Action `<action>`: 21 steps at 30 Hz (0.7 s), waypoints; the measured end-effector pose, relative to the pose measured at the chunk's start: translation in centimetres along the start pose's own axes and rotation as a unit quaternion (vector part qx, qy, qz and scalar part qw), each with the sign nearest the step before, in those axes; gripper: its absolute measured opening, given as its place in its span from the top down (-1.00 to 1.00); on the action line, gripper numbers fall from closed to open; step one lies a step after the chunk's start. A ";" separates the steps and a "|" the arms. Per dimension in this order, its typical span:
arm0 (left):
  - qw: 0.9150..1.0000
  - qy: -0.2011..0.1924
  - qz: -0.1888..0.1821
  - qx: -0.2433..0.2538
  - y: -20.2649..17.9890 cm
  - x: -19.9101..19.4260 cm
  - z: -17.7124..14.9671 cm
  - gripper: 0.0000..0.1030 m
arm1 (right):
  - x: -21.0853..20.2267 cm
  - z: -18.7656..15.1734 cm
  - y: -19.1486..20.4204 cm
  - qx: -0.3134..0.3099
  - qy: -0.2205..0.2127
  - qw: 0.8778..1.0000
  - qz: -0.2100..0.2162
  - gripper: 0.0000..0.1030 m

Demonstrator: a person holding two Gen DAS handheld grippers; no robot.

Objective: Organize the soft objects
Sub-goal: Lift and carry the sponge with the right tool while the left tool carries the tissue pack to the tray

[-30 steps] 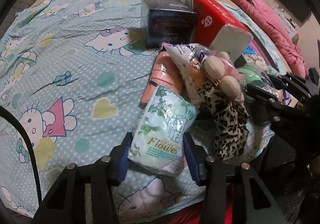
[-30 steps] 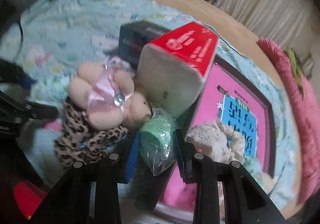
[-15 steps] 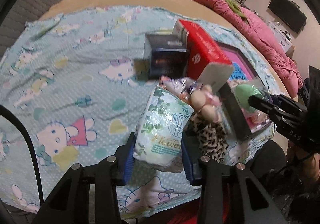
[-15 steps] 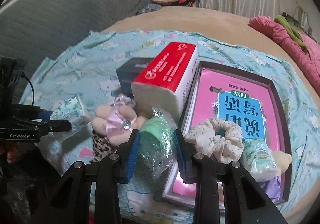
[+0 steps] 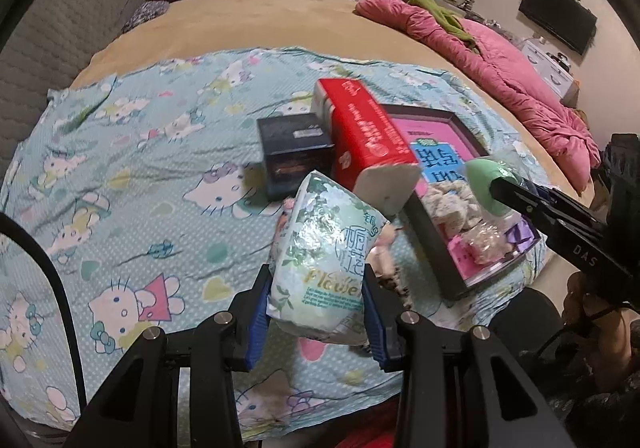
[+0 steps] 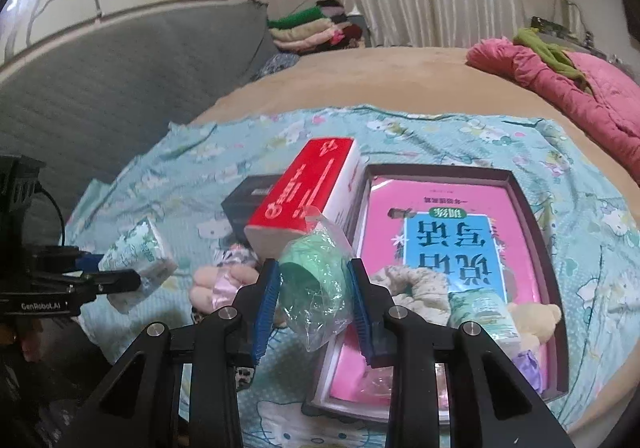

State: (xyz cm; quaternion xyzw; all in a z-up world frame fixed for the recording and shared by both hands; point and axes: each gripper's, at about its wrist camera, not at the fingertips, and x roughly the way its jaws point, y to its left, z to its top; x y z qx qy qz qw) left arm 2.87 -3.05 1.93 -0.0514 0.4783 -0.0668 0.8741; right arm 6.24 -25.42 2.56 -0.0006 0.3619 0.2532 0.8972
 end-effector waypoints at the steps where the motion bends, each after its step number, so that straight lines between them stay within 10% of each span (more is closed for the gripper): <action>1: 1.000 -0.001 -0.001 0.003 -0.3 -0.1 0.1 0.20 | -0.3 0.1 -0.2 0.003 -0.006 1.000 -0.001 0.31; 21: 0.996 -0.038 -0.036 0.067 -9.1 -1.4 4.6 0.20 | -5.9 1.1 -4.9 0.085 -0.104 0.991 -0.024 0.30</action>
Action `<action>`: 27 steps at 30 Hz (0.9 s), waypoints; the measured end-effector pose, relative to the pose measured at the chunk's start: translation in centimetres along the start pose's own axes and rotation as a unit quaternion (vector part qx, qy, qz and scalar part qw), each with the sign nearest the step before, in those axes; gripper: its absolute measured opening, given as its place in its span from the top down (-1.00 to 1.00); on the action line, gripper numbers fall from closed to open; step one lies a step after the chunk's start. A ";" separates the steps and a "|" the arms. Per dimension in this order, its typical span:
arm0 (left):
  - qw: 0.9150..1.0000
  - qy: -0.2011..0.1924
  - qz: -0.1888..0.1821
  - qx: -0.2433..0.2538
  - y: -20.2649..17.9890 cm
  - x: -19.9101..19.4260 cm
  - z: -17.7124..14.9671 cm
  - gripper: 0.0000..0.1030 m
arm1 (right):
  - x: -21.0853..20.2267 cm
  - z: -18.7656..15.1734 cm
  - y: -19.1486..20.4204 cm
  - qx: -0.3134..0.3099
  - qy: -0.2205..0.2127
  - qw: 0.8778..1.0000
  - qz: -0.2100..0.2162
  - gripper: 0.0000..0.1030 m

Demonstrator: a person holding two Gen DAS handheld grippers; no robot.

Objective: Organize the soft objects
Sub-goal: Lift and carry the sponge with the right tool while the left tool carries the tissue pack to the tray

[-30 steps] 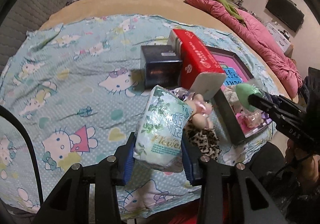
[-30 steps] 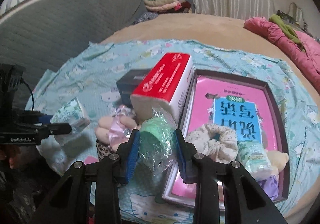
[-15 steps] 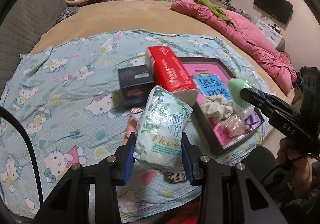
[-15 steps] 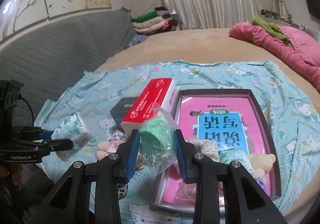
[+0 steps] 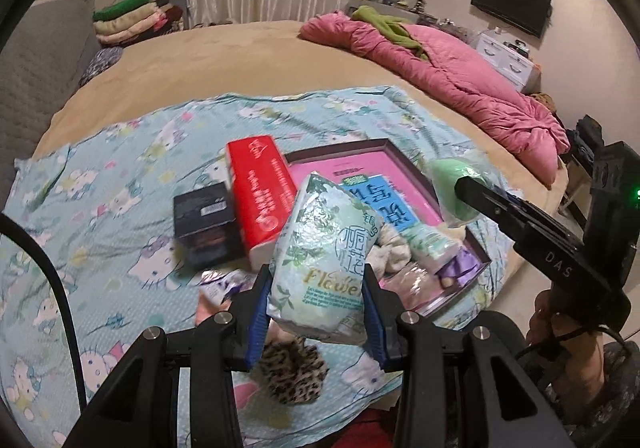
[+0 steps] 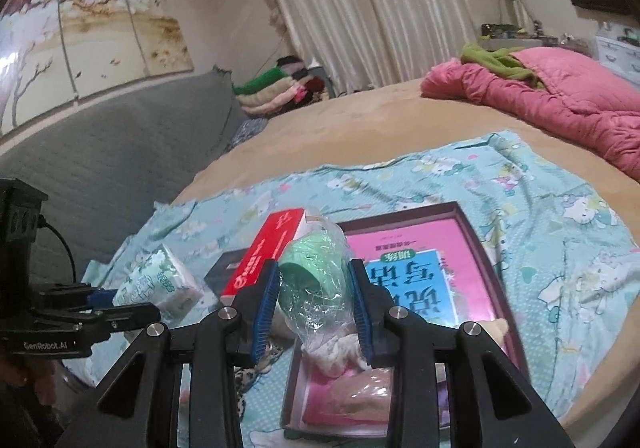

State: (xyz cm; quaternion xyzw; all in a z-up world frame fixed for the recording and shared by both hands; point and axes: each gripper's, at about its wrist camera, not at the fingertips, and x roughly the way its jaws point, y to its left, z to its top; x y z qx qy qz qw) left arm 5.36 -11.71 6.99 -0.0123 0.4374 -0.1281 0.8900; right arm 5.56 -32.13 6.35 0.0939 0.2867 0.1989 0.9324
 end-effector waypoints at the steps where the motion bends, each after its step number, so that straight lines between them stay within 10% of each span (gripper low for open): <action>1: 1.000 -0.001 -0.003 0.002 -0.2 0.0 0.2 0.20 | -0.2 0.1 -0.2 0.001 -0.003 1.000 -0.002 0.30; 27: 0.999 0.009 -0.021 0.026 -5.3 3.3 3.1 0.20 | -3.8 0.6 -5.5 0.042 -0.059 0.994 -0.079 0.30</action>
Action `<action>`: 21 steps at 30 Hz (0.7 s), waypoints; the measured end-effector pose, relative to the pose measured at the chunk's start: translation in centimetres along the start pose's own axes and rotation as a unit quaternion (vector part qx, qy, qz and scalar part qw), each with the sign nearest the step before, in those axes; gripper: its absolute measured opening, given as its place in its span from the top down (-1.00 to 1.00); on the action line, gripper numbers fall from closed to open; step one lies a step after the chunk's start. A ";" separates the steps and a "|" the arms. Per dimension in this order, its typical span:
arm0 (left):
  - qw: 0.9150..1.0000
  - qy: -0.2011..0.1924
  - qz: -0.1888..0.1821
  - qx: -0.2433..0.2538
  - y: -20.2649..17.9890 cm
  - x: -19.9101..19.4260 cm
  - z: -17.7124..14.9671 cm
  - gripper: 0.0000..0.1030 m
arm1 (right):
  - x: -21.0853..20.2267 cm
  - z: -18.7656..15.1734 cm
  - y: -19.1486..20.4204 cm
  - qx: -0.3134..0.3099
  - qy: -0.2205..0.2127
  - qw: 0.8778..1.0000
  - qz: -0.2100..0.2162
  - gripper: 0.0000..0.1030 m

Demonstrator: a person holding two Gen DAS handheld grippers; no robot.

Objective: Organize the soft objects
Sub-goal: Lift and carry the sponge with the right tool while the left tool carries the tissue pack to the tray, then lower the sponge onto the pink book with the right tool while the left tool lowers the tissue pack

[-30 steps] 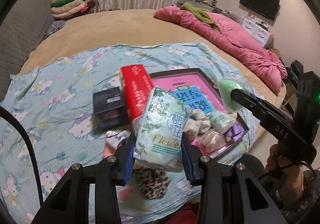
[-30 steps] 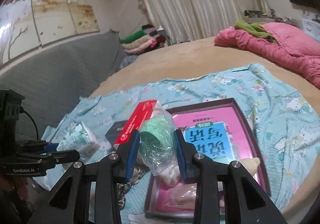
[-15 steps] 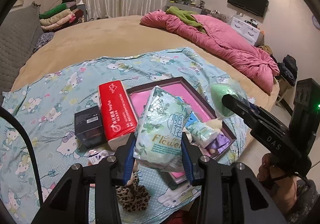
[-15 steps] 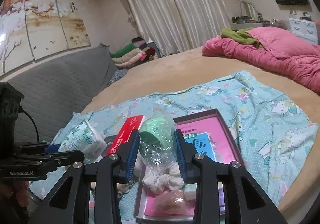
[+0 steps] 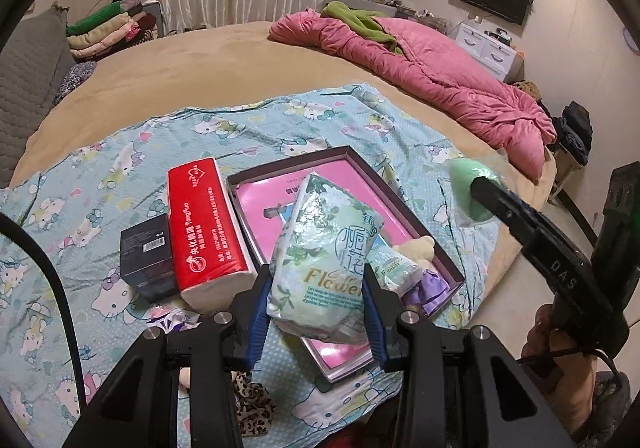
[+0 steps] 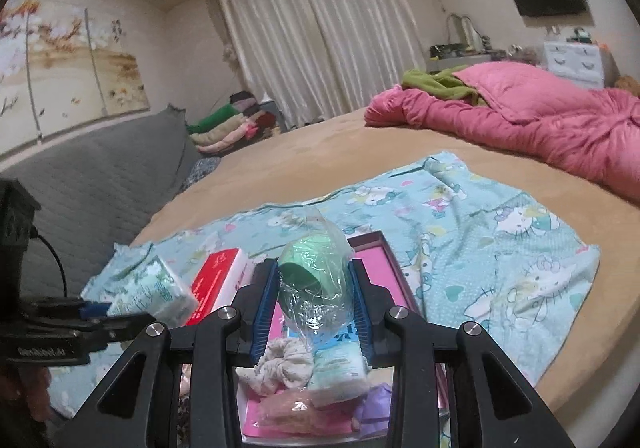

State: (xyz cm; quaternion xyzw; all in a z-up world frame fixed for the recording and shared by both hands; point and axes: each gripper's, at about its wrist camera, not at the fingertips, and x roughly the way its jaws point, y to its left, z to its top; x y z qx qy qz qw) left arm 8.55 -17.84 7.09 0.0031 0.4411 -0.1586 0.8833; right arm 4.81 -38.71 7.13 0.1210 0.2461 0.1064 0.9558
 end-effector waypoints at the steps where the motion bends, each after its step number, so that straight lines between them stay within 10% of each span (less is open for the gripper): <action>1: 1.000 0.001 0.000 0.001 -0.2 0.2 0.0 0.20 | 0.0 0.0 -0.3 0.002 -0.001 1.000 -0.002 0.30; 21: 0.998 0.062 -0.006 0.003 -0.5 5.8 -2.0 0.20 | 1.8 -1.5 -3.7 0.017 0.043 0.997 -0.063 0.29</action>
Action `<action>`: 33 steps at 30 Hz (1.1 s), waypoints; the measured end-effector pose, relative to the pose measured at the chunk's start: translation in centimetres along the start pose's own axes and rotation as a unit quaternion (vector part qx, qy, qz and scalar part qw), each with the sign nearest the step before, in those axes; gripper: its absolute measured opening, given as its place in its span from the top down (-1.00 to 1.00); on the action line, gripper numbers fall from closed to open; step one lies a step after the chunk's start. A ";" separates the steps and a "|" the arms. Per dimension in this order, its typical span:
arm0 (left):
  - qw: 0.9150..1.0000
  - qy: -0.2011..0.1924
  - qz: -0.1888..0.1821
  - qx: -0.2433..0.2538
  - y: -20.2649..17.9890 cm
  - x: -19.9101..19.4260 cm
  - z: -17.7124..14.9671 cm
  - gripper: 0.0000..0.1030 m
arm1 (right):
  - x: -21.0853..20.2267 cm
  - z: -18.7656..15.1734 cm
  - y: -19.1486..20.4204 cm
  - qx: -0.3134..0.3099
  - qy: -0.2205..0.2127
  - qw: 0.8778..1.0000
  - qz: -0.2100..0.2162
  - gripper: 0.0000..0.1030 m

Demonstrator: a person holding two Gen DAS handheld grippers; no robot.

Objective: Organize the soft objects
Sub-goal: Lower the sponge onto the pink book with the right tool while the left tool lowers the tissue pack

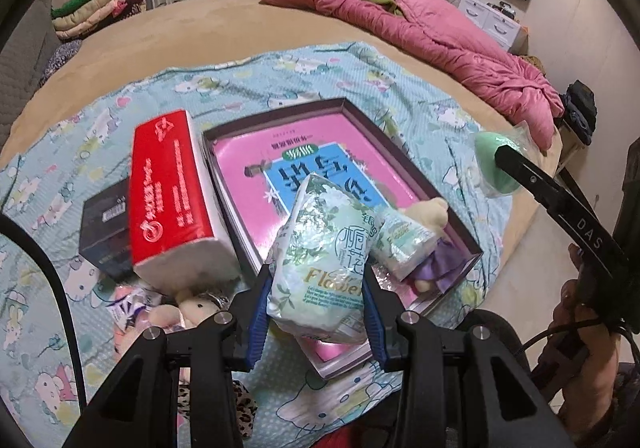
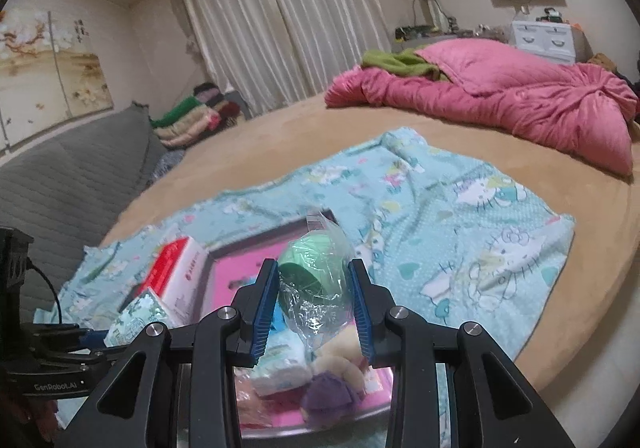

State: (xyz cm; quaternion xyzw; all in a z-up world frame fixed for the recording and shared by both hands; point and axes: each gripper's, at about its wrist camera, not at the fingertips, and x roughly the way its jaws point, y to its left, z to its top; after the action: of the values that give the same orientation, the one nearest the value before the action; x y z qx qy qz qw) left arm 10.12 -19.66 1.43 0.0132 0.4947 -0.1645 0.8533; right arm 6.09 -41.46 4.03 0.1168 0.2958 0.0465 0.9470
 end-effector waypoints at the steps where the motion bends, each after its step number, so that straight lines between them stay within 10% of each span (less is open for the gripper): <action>1: 1.000 0.003 0.000 0.000 0.0 0.3 -0.1 0.20 | 0.4 -0.2 0.0 -0.005 0.009 1.000 -0.008 0.29; 17: 0.999 0.037 -0.005 0.006 0.0 4.6 -1.3 0.20 | 4.0 -2.6 -2.1 0.003 0.105 0.992 -0.065 0.29; 33: 0.999 0.041 -0.010 0.004 0.3 5.7 -1.6 0.20 | 5.7 -3.5 -1.1 -0.004 0.123 0.992 -0.036 0.29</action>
State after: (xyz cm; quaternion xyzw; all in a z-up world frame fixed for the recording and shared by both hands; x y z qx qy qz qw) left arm 11.47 -20.62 -4.27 0.0183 0.5291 -0.1743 0.8303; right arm 8.80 -40.91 -2.19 0.0952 0.4142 0.0275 0.9048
